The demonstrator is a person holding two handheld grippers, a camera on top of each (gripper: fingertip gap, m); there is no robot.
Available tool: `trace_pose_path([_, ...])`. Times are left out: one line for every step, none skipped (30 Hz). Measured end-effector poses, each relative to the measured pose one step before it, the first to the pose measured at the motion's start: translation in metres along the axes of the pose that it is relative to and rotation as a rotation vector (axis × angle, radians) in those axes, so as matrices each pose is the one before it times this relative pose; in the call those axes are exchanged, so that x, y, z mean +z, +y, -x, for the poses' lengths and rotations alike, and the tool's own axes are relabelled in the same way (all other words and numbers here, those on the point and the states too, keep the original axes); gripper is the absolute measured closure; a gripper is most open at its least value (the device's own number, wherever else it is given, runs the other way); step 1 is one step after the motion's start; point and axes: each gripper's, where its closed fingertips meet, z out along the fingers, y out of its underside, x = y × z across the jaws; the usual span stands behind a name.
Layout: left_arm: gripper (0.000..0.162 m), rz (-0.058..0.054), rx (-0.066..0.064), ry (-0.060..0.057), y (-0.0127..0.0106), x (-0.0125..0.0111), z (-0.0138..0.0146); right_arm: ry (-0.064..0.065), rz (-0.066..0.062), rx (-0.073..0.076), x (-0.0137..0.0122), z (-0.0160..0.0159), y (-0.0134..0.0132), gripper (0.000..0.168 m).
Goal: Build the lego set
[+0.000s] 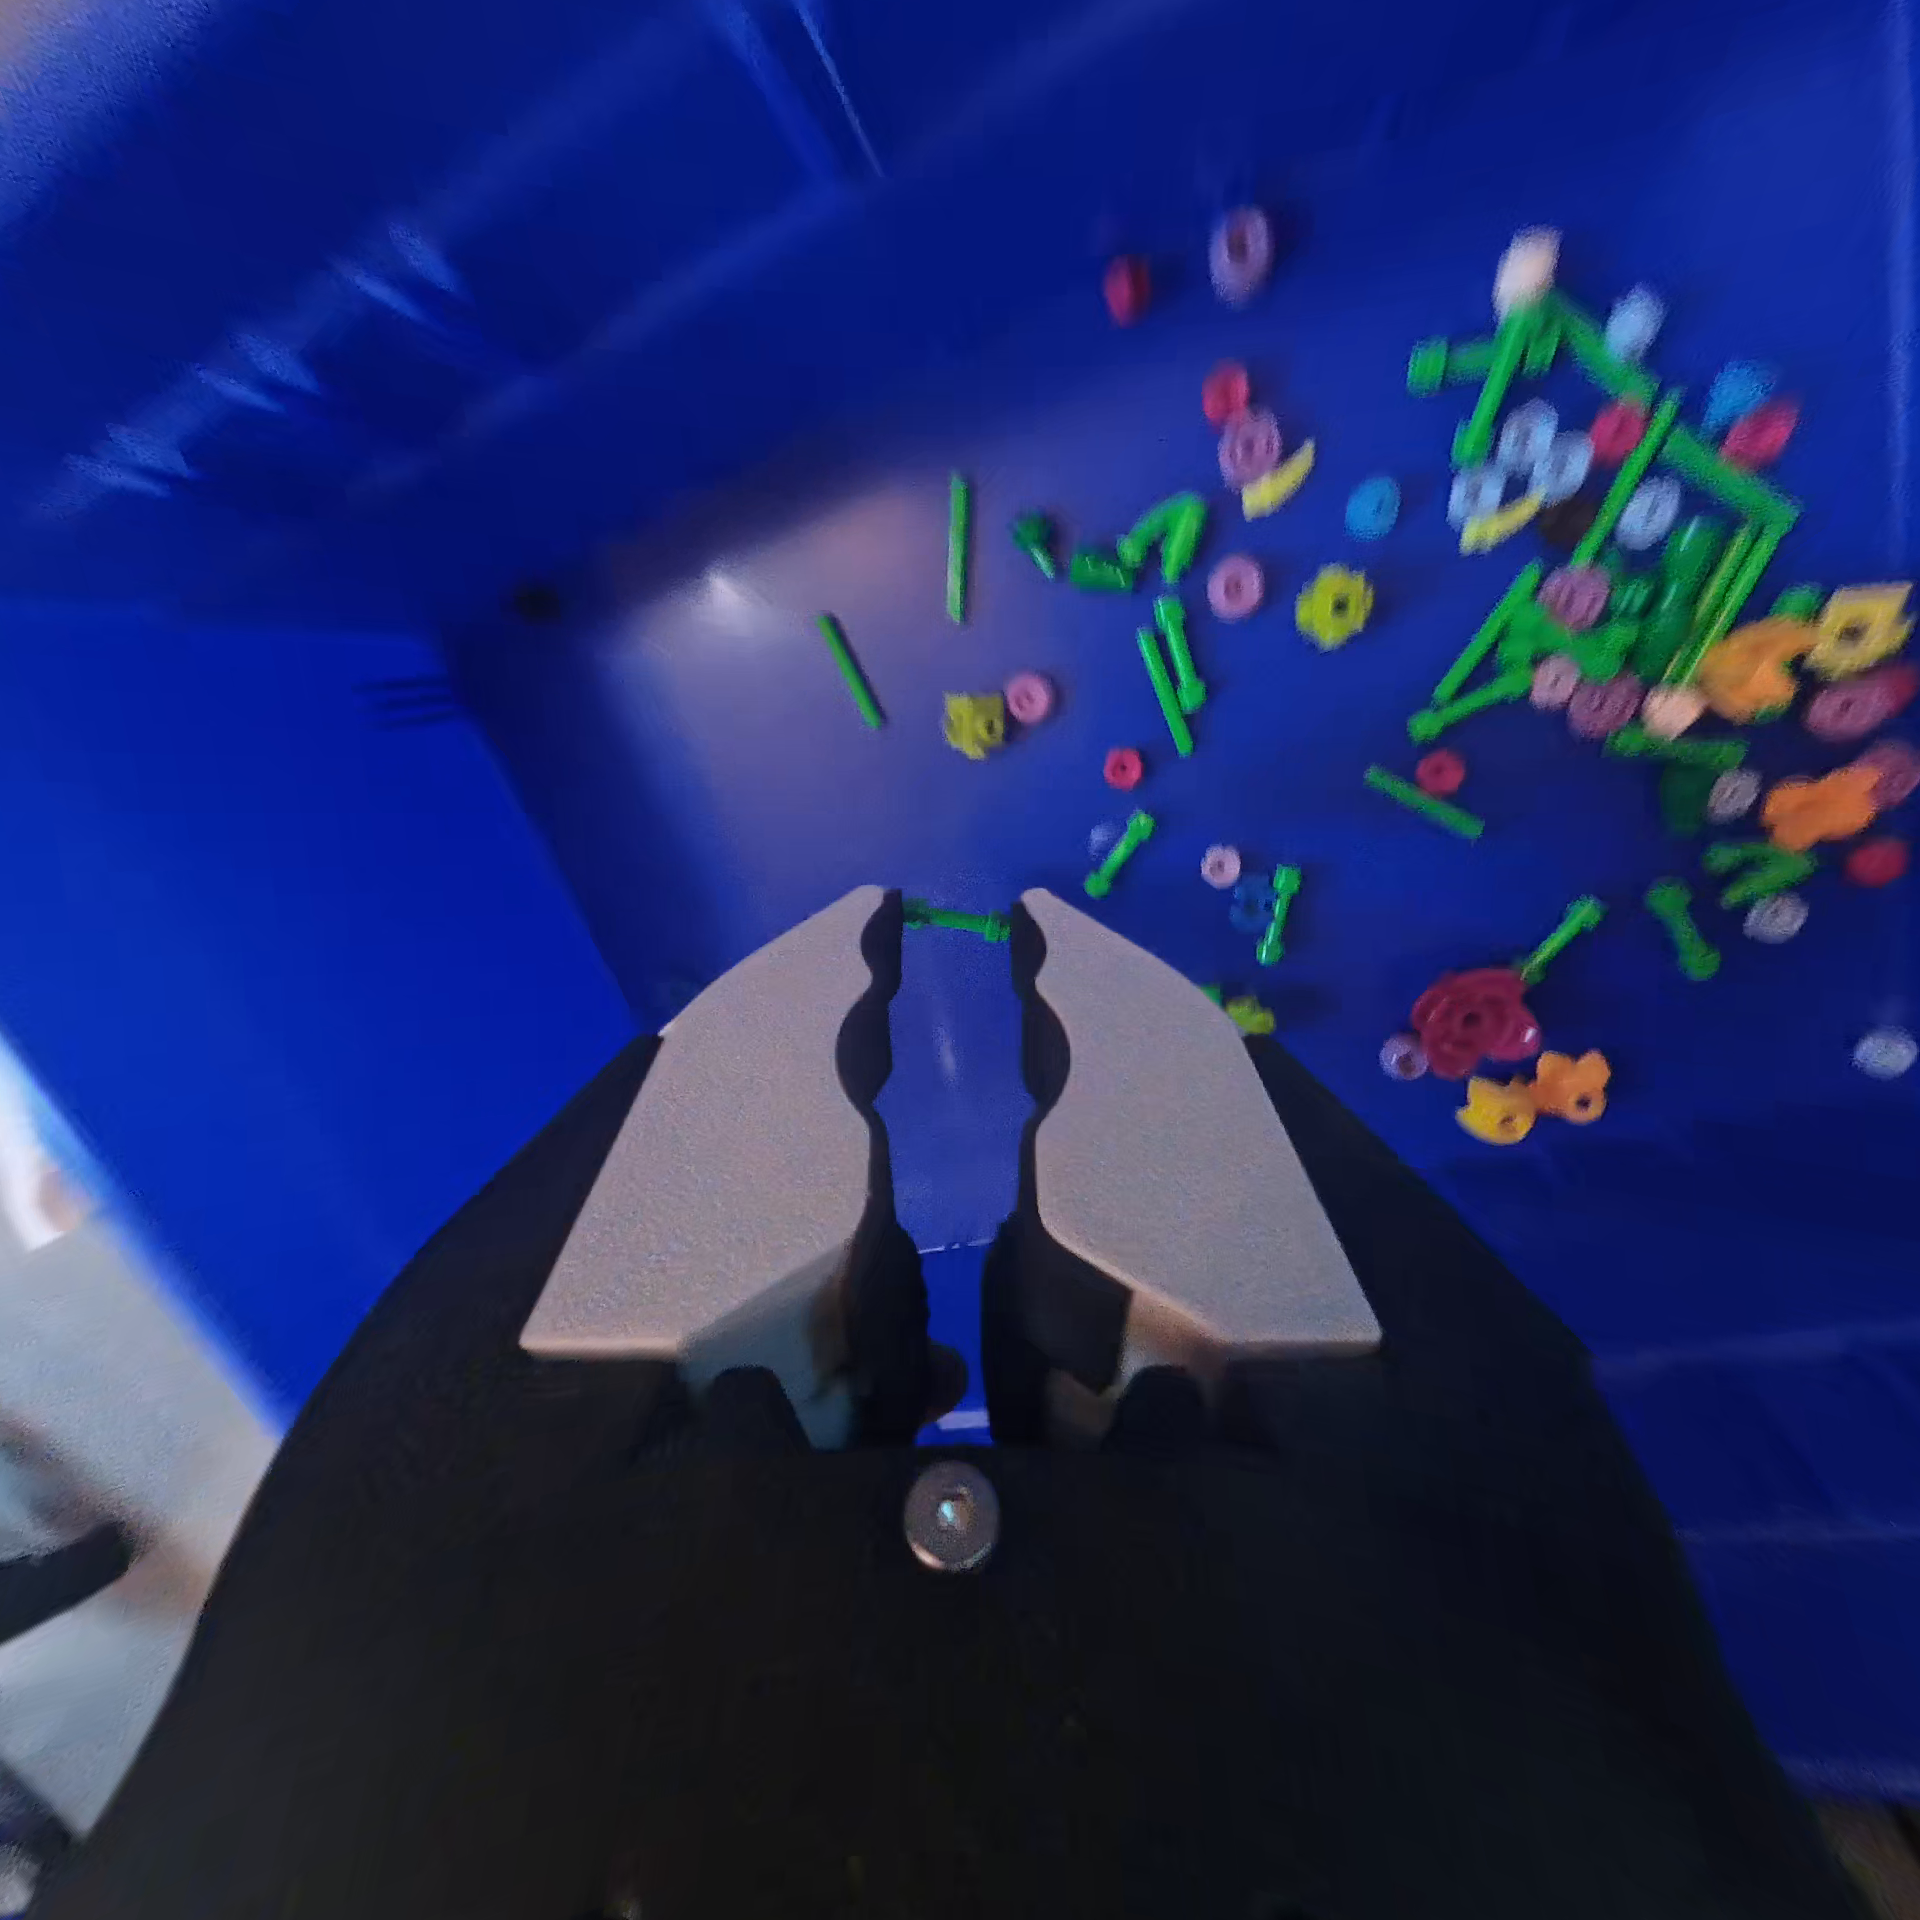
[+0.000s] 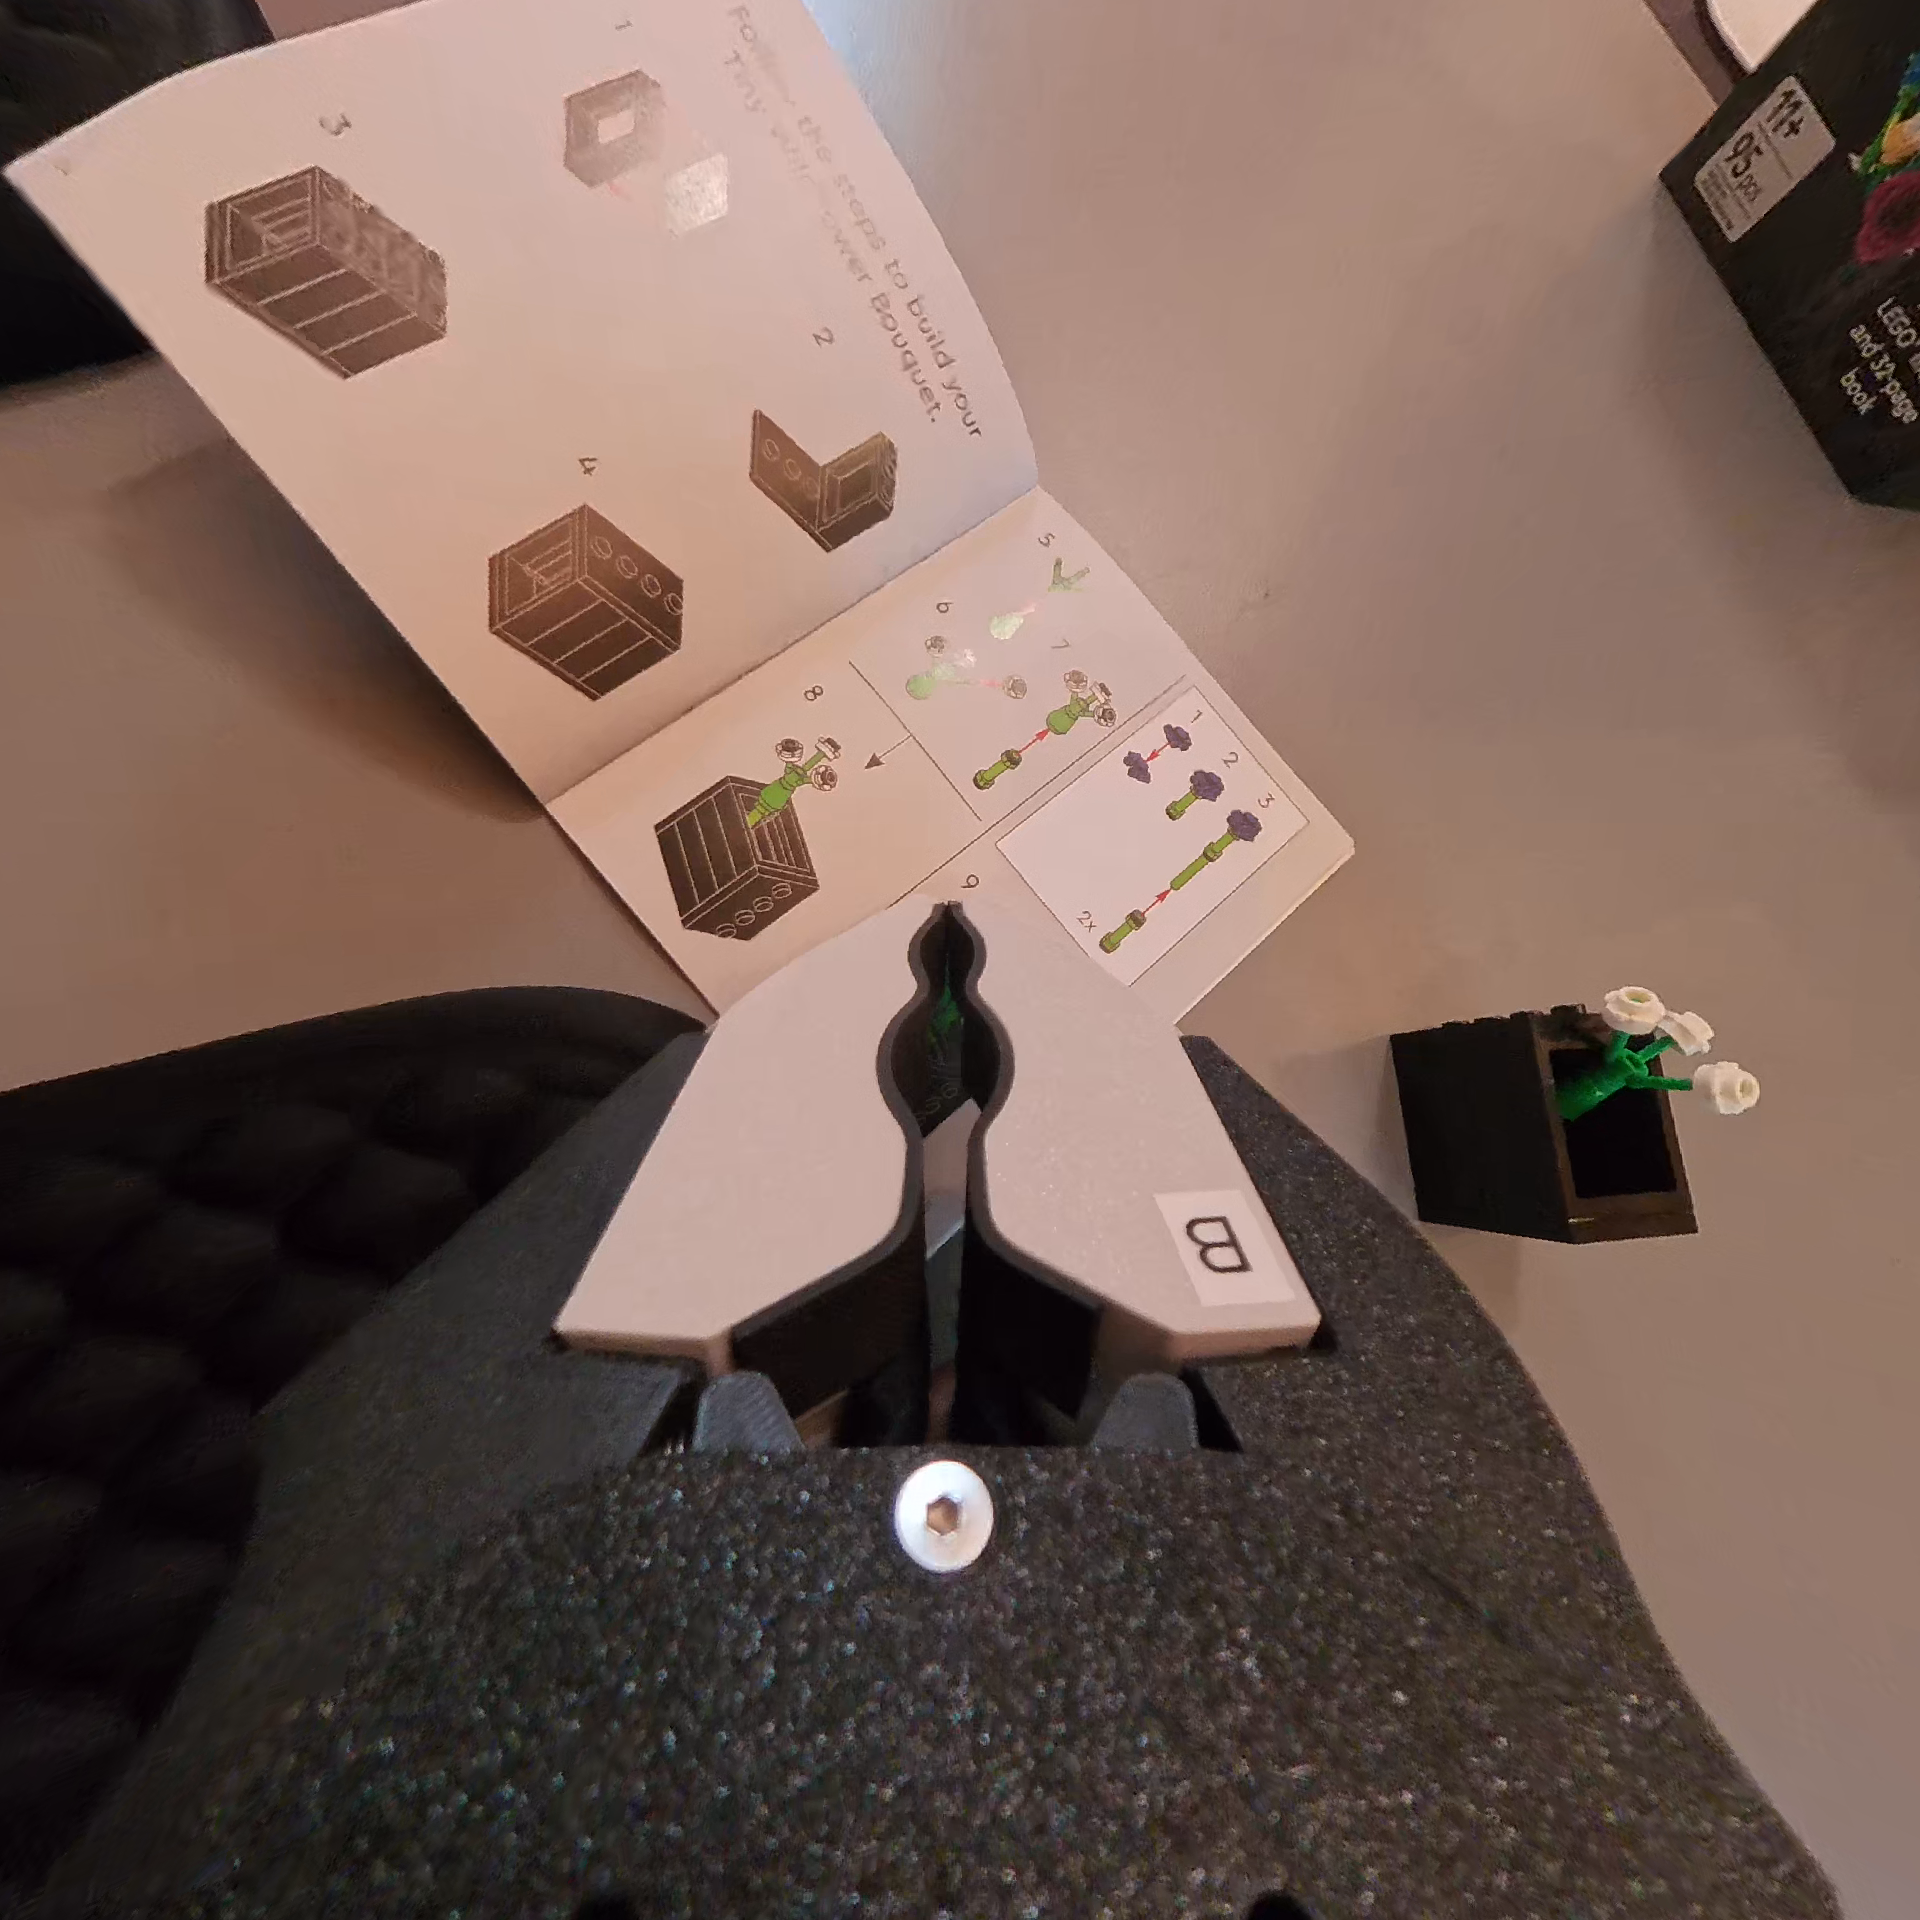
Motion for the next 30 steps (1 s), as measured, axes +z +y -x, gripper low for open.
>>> trace_pose_path([0.142, -0.0779, -0.0206, -0.0494, -0.01121, -0.01292, 0.00185, -0.0021, -0.0024, -0.0057, -0.00024, 0.00032, -0.00032, 0.168])
trace_pose_path([0.142, -0.0946, -0.0085, -0.0484, -0.01487, -0.01446, -0.00082, 0.0009, -0.0057, 0.0008, -0.00057, -0.00029, -0.00073, 0.168])
trace_pose_path([0.142, -0.1038, 0.0027, -0.0487, -0.01824, -0.01490, -0.00366, 0.0005, -0.0111, 0.0048, -0.00127, -0.00041, -0.00154, 0.165])
trace_pose_path([0.142, -0.1024, 0.0184, -0.0418, -0.01985, -0.01423, -0.00687, -0.0056, -0.0110, 0.0107, -0.00189, 0.00006, -0.00191, 0.156])
trace_pose_path([0.141, -0.0872, 0.0293, -0.0322, -0.01913, -0.01234, -0.00970, -0.0115, -0.0108, 0.0179, -0.00238, 0.00071, -0.00261, 0.155])
trace_pose_path([0.141, -0.0658, 0.0390, -0.0324, -0.01753, -0.01012, -0.01071, -0.0102, -0.0175, 0.0177, -0.00300, 0.00075, -0.00384, 0.155])
trace_pose_path([0.141, -0.0588, 0.0415, -0.0345, -0.01714, -0.00822, -0.01106, -0.0003, -0.0253, 0.0148, -0.00374, -0.00025, -0.00538, 0.155])
trace_pose_path([0.141, -0.0668, 0.0240, -0.0198, -0.01810, -0.00582, -0.01373, 0.0053, -0.0311, 0.0140, -0.00441, -0.00065, -0.00688, 0.155])
trace_pose_path([0.141, -0.0862, 0.0059, 0.0172, -0.02022, -0.00290, -0.01929, -0.0002, -0.0348, 0.0188, -0.00443, 0.00042, -0.00820, 0.155])
trace_pose_path([0.141, -0.0957, -0.0001, 0.0179, -0.02008, 0.00042, -0.01954, -0.0078, -0.0385, 0.0283, -0.00417, 0.00190, -0.00949, 0.156])
trace_pose_path([0.142, -0.0866, -0.0098, 0.0041, -0.01698, 0.00387, -0.01665, -0.0210, -0.0398, 0.0338, -0.00338, 0.00454, -0.00981, 0.156])
trace_pose_path([0.142, -0.0723, -0.0114, 0.0150, -0.01318, 0.00627, -0.01679, -0.0304, -0.0355, 0.0312, -0.00272, 0.00683, -0.00944, 0.156])
trace_pose_path([0.142, -0.0652, 0.0006, 0.0146, -0.01039, 0.00751, -0.01587, -0.0181, -0.0328, 0.0269, -0.00237, 0.00643, -0.00922, 0.155])
trace_pose_path([0.142, -0.0623, -0.0007, -0.0038, -0.00828, 0.00830, -0.01220, -0.0165, -0.0375, 0.0181, -0.00221, 0.00753, -0.00986, 0.155])
trace_pose_path([0.142, -0.0438, 0.0032, 0.0066, -0.00565, 0.00910, -0.01279, -0.0354, -0.0475, 0.0138, -0.00169, 0.01155, -0.01070, 0.156])
trace_pose_path([0.142, -0.0406, 0.0117, 0.0190, -0.00561, 0.00985, -0.01392, -0.0570, -0.0519, 0.0211, -0.00034, 0.01520, -0.01060, 0.157])
trace_pose_path([0.141, -0.0414, 0.0184, 0.0264, -0.00596, 0.01006, -0.01381, -0.0795, -0.0443, 0.0280, 0.00161, 0.01803, -0.00829, 0.158])
trace_pose_path([0.141, -0.0269, 0.0192, 0.0193, -0.00444, 0.00984, -0.01112, -0.0915, -0.0278, 0.0350, 0.00325, 0.01835, -0.00453, 0.157])
trace_pose_path([0.142, -0.0276, 0.0082, 0.0222, -0.00490, 0.00896, -0.00976, -0.0825, -0.0112, 0.0414, 0.00410, 0.01469, -0.00080, 0.155])
trace_pose_path([0.142, -0.0366, 0.0019, 0.0418, -0.00560, 0.00763, -0.01079, -0.0593, -0.0061, 0.0383, 0.00341, 0.00916, 0.00084, 0.153])
trace_pose_path([0.141, -0.0311, 0.0017, 0.0459, -0.00421, 0.00633, -0.01001, -0.0306, -0.0124, 0.0291, 0.00150, 0.00417, 0.00062, 0.155])
trace_pose_path([0.141, -0.0228, 0.0052, 0.0303, -0.00321, 0.00492, -0.00675, -0.0086, -0.0164, 0.0135, -0.00054, 0.00106, 0.00009, 0.160])
trace_pose_path([0.141, -0.0188, 0.0106, 0.0290, -0.00222, 0.00343, -0.00571, 0.0008, -0.0177, 0.0021, -0.00217, 0.00037, -0.00041, 0.161])
trace_pose_path([0.142, -0.0140, 0.0067, 0.0299, -0.00115, 0.00238, -0.00492, 0.0007, -0.0174, 0.0073, -0.00292, 0.00063, -0.00083, 0.162])
trace_pose_path([0.142, -0.0104, -0.0009, 0.0090, -0.00078, 0.00138, -0.00151, -0.0029, -0.0131, 0.0232, -0.00268, 0.00103, -0.00038, 0.161])
trace_pose_path([0.141, -0.0152, -0.0026, 0.0131, -0.00155, 0.00083, -0.00181, -0.0243, -0.0102, 0.0361, -0.00148, 0.00374, 0.00028, 0.159])
trace_pose_path([0.142, -0.0156, -0.0005, 0.0194, -0.00197, 0.00101, -0.00286, -0.0387, -0.0071, 0.0440, -0.00012, 0.00556, 0.00132, 0.157])
trace_pose_path([0.142, -0.0099, 0.0075, 0.0048, -0.00156, 0.00139, -0.00097, -0.0308, -0.0051, 0.0420, 0.00086, 0.00412, 0.00204, 0.156])
trace_pose_path([0.142, -0.0043, 0.0107, 0.0037, -0.00086, 0.00192, -0.00087, -0.0094, -0.0073, 0.0334, 0.00104, 0.00081, 0.00197, 0.157])
trace_pose_path([0.142, -0.0007, 0.0064, 0.0118, -0.00045, 0.00243, -0.00163, 0.0071, -0.0071, 0.0200, 0.00082, -0.00185, 0.00172, 0.160])
